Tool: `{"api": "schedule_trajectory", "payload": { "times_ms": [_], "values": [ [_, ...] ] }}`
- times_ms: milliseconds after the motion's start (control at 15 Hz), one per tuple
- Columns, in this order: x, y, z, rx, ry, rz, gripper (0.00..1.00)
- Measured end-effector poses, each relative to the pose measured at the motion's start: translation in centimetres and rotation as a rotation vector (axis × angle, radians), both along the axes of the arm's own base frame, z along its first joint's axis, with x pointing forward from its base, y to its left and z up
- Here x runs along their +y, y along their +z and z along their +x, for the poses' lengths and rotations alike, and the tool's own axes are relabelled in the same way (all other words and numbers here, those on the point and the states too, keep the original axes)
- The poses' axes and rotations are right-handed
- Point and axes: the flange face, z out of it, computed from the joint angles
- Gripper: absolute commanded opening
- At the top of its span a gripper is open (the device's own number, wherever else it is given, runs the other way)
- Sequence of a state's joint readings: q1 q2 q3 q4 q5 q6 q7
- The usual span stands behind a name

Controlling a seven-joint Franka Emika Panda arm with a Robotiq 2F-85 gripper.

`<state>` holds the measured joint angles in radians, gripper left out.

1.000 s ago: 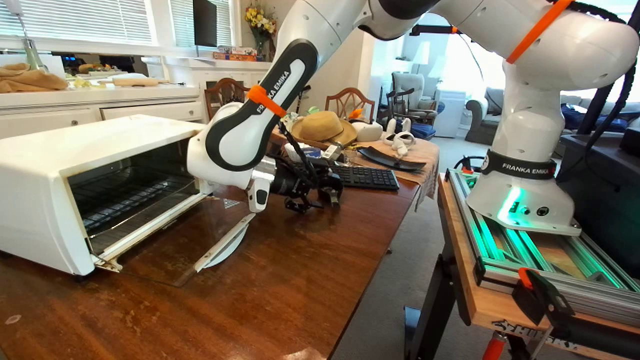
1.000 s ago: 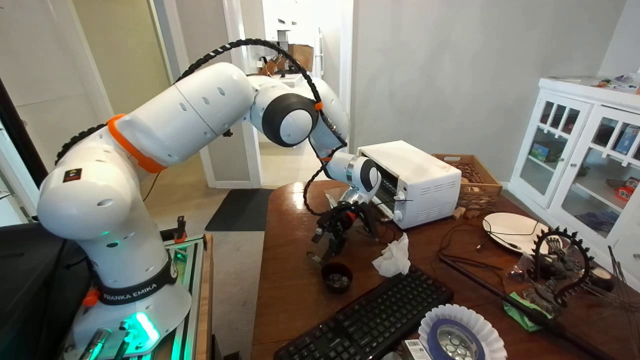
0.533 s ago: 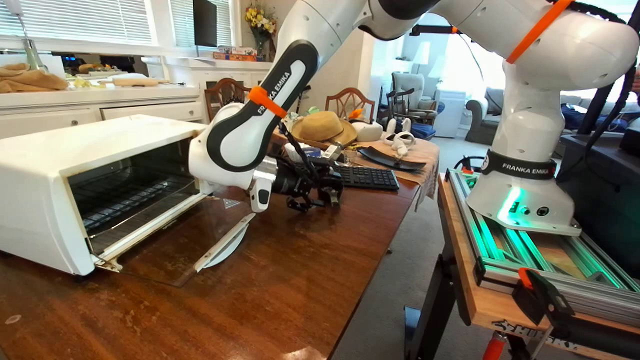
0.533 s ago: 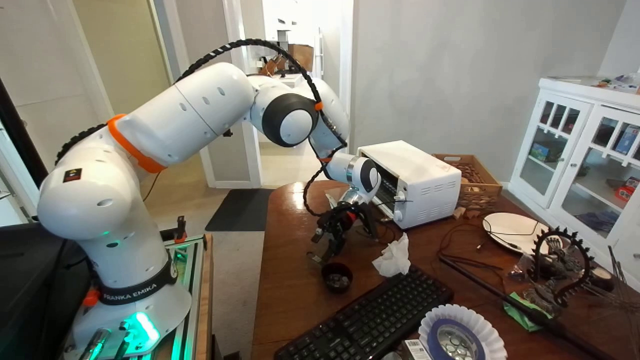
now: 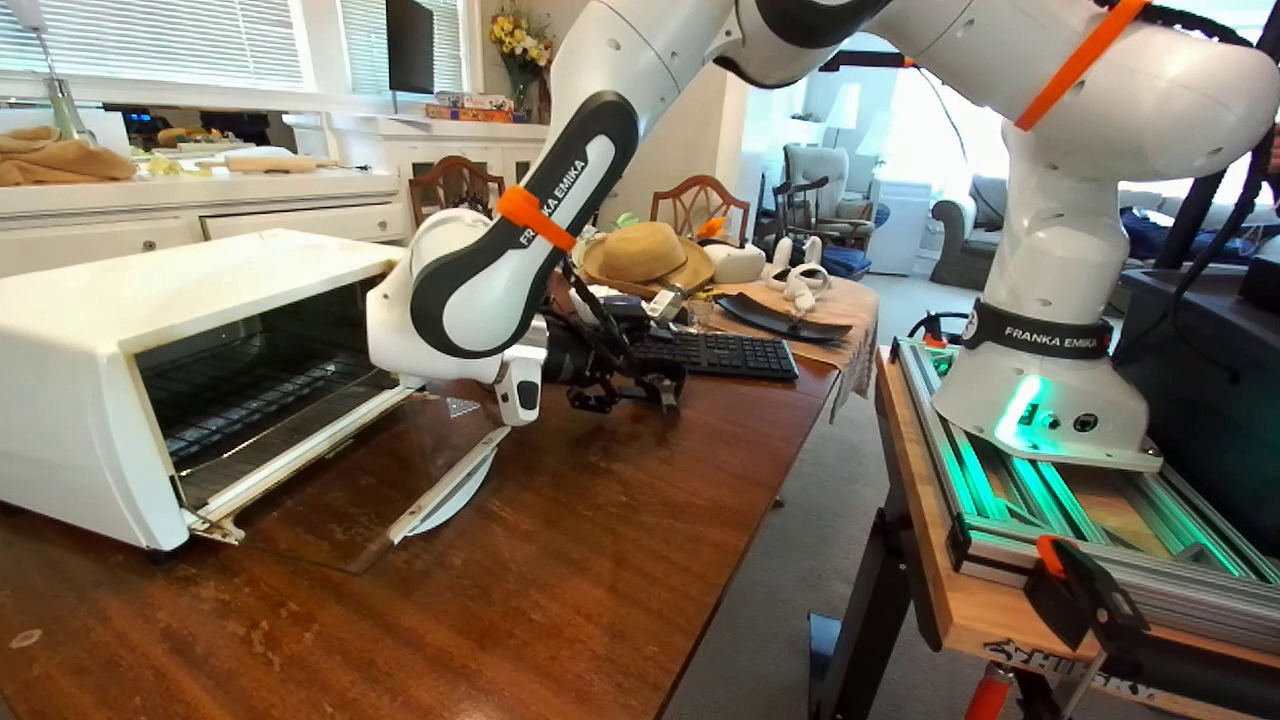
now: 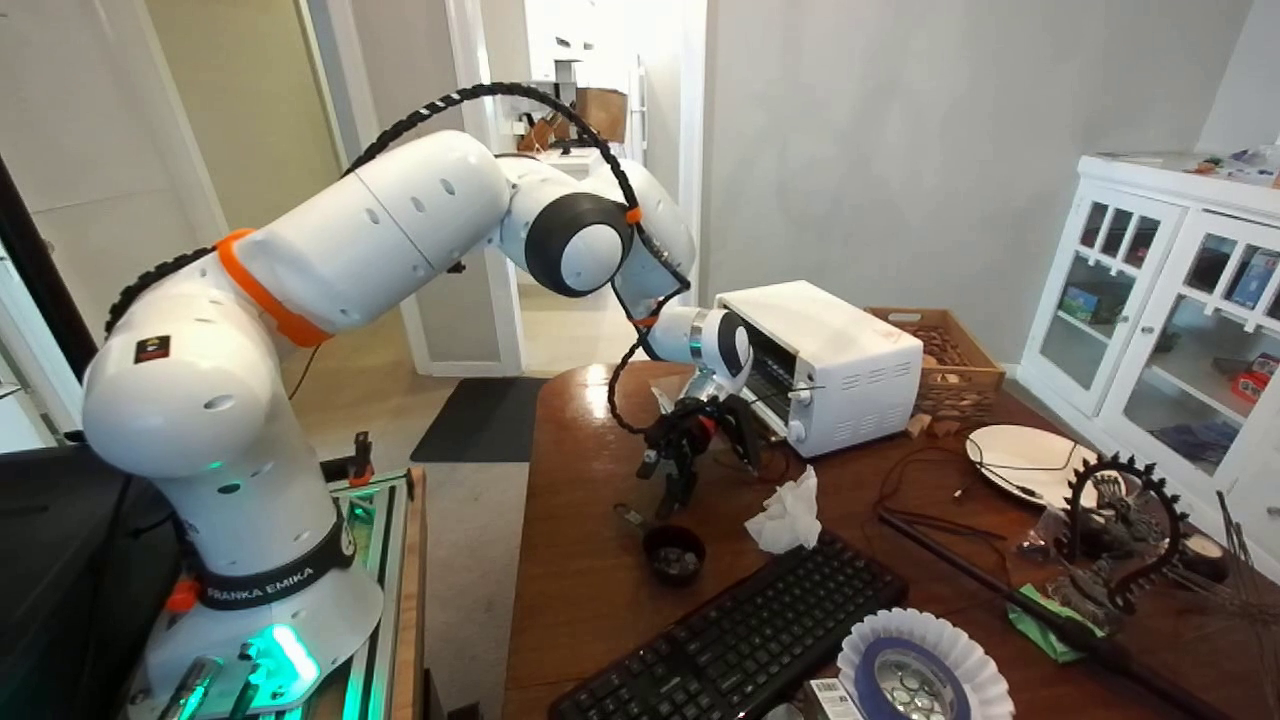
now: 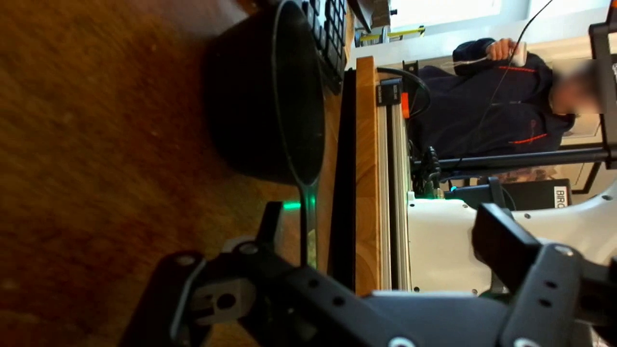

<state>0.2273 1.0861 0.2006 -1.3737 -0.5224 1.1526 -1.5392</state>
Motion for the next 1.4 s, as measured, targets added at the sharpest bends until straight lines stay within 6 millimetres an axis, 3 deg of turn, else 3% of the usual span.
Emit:
{"api": "schedule_trajectory", "payload": {
  "times_ms": [600, 1067, 1400],
  "values": [
    [4.4, 0.8, -0.1, 0.026, 0.164, 0.048, 1.0],
    [4.4, 0.4, -2.1, 0.08, 0.233, 0.023, 1.0],
    [3.5, 0.2, -2.8, 0.065, 0.241, 0.058, 1.0]
  ]
}}
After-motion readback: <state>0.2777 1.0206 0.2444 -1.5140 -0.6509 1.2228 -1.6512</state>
